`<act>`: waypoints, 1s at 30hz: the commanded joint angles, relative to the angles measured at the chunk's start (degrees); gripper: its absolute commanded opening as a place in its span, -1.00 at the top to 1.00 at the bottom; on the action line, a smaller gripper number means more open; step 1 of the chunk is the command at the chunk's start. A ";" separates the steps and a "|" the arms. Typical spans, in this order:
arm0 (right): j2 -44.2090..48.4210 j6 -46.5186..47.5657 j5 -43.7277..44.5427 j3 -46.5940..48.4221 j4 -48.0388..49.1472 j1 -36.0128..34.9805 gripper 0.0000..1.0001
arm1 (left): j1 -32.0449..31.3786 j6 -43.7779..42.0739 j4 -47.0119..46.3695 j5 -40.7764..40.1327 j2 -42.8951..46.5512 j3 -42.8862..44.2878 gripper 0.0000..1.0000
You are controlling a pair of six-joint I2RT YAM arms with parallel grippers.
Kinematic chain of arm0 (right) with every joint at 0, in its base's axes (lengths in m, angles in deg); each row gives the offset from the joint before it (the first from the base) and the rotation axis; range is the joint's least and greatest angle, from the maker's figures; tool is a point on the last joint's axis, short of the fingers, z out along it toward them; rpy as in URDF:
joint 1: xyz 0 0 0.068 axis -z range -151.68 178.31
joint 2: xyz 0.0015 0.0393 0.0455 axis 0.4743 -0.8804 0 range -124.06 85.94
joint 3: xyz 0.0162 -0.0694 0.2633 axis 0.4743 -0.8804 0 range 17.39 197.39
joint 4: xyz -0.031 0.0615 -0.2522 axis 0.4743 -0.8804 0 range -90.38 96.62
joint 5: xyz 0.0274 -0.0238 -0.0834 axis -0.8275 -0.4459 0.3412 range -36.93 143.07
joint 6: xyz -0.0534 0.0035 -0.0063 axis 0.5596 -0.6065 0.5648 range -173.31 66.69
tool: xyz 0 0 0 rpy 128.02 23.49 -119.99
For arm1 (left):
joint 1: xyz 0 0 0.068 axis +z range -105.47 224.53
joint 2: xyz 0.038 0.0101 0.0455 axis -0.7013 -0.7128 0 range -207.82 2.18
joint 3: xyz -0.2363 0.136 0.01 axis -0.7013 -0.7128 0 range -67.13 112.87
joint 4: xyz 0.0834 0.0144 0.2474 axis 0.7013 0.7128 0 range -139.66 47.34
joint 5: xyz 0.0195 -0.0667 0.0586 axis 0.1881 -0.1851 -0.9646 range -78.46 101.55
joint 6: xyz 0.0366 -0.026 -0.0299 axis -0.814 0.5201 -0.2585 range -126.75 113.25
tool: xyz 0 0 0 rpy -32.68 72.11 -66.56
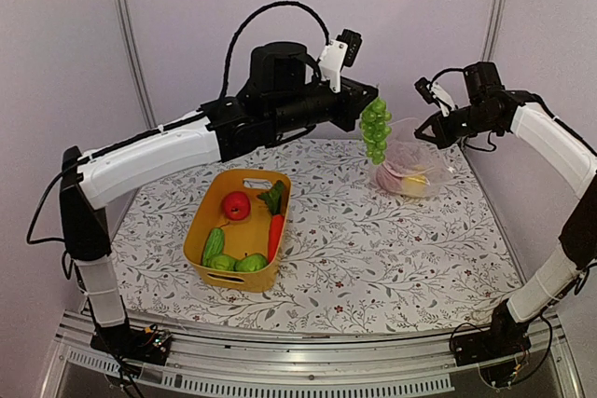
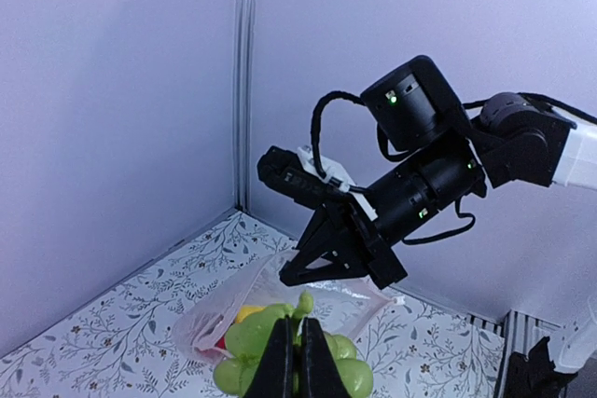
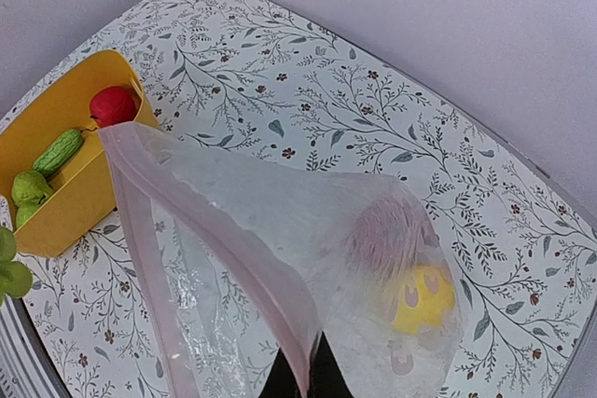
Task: Place the food in the zip-top bag and seal the zipper
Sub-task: Place the fake vegetable in the zipper food storage bag.
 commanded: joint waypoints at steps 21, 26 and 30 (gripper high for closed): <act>1.01 -2.75 -3.86 3.33 -2.29 -0.45 1.00 | -1.65 1.30 -12.27 -6.24 -25.72 18.54 0.73; 0.76 -2.96 -3.77 3.22 -1.87 -0.49 1.00 | -1.84 0.80 -11.18 -7.21 -24.66 18.38 -0.07; 0.34 -3.16 -3.99 3.29 -1.67 -0.38 1.00 | -2.26 -0.50 -10.72 -7.51 -22.03 17.24 -0.21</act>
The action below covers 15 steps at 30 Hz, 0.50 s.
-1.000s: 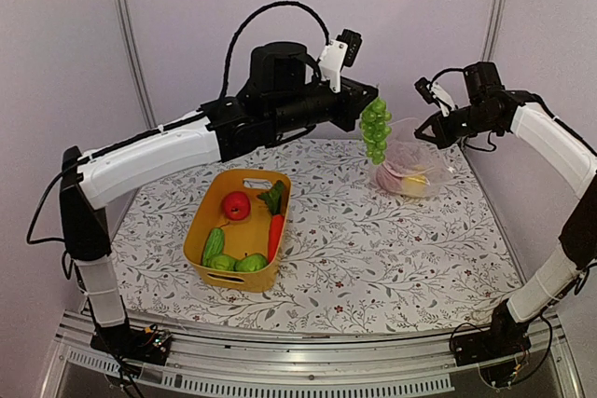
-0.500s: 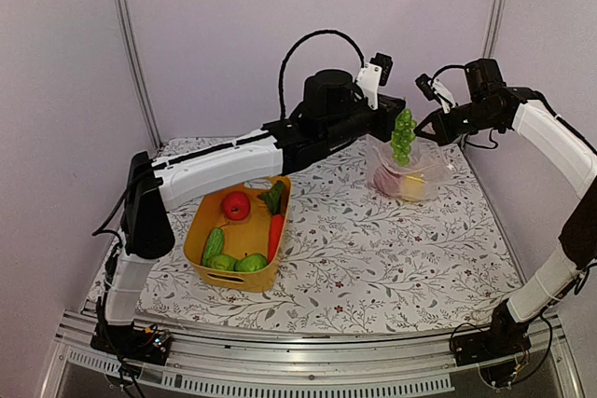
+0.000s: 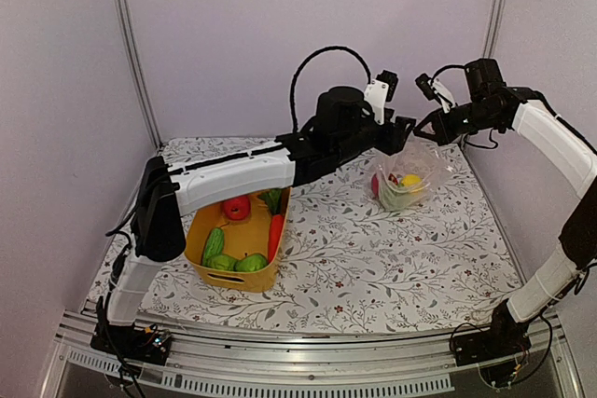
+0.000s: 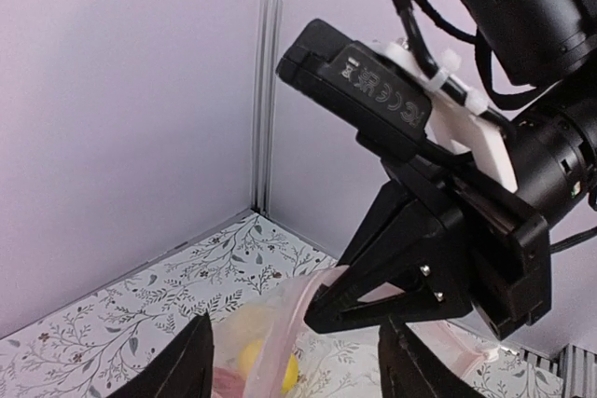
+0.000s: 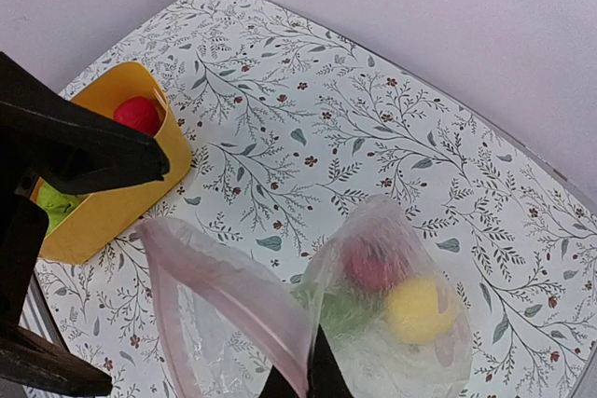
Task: Place the food in the zip-top bag and seal the zipper
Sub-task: Place the fake vegetable in the zipper food storage bag, then adjust the zipper food storage bag at the corner of the board.
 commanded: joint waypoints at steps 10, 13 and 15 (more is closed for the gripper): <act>0.08 -0.89 0.37 2.29 0.28 -0.36 1.00 | -3.14 -5.44 -0.26 -2.78 17.85 -15.57 -0.23; 0.38 -0.63 4.79 3.82 1.24 -0.21 1.00 | -3.51 -5.96 -0.58 -5.31 23.01 -22.41 -0.23; 0.29 -0.66 8.35 5.48 2.27 1.19 1.00 | -3.53 -5.95 -0.63 -6.89 26.45 -26.80 -0.24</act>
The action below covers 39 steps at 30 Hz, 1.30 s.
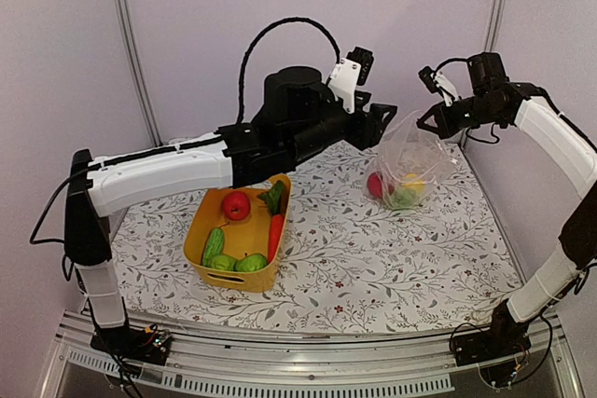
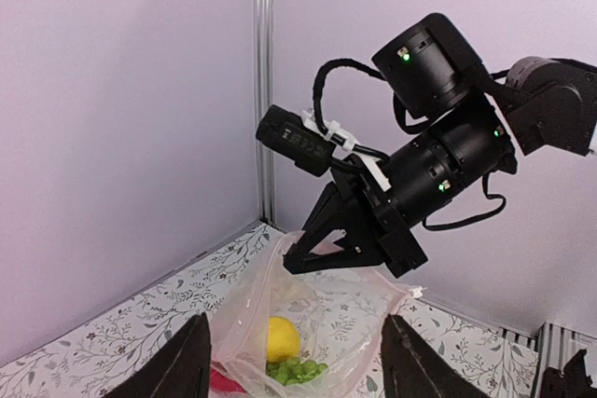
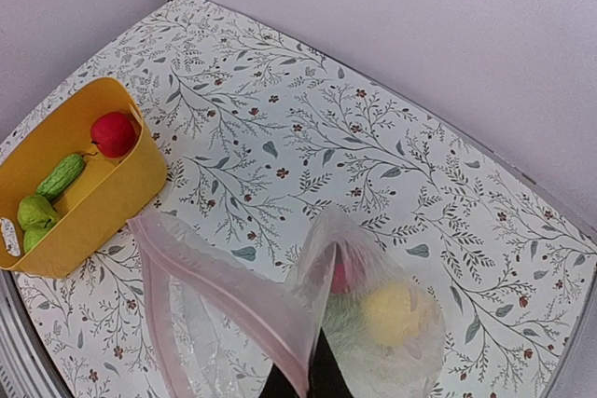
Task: Place the food in the zip-top bag and seal the zipper
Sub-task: Adjust the zipper food storage bag at the corner of the board.
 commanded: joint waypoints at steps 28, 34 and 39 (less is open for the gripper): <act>-3.30 -0.31 -0.16 -6.20 5.00 2.24 1.00 | 1.90 20.25 10.14 -4.97 14.87 -30.74 0.07; -3.36 -0.42 -2.56 -5.49 4.38 0.76 1.00 | 1.81 26.30 10.09 1.68 4.73 -21.56 0.18; -3.13 -0.50 -3.59 -5.88 4.32 0.12 1.00 | 2.39 30.65 9.15 3.45 -2.48 -13.50 0.29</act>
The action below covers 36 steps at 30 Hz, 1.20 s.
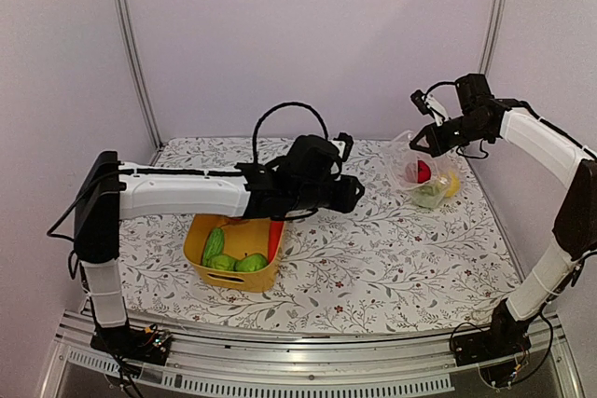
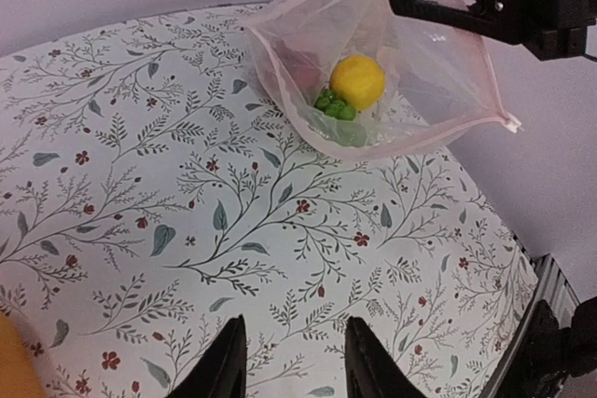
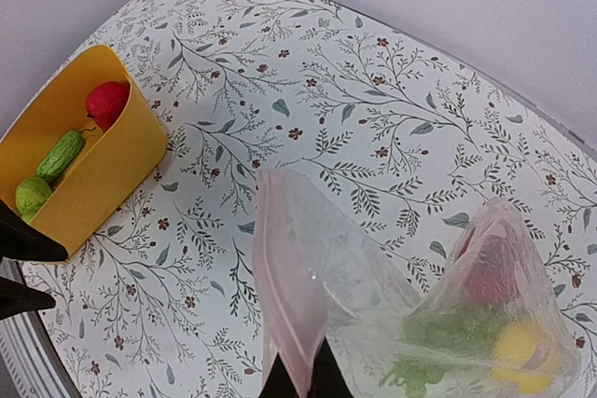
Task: Place the food in the zip-top bag and seal the zipper
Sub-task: Adjust the zipper food storage bag at the corner of the board.
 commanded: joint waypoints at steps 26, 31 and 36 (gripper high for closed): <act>1.04 0.11 -4.19 -1.19 0.20 -1.50 1.00 | 7.26 11.06 2.88 16.62 -30.19 36.24 0.38; 0.83 0.03 -4.26 -1.20 0.28 -1.47 1.00 | 8.19 11.60 2.08 17.73 -32.94 39.24 0.48; 0.53 0.01 -3.62 -1.19 0.37 -1.47 1.00 | 9.14 13.22 2.56 19.06 -34.00 41.64 1.00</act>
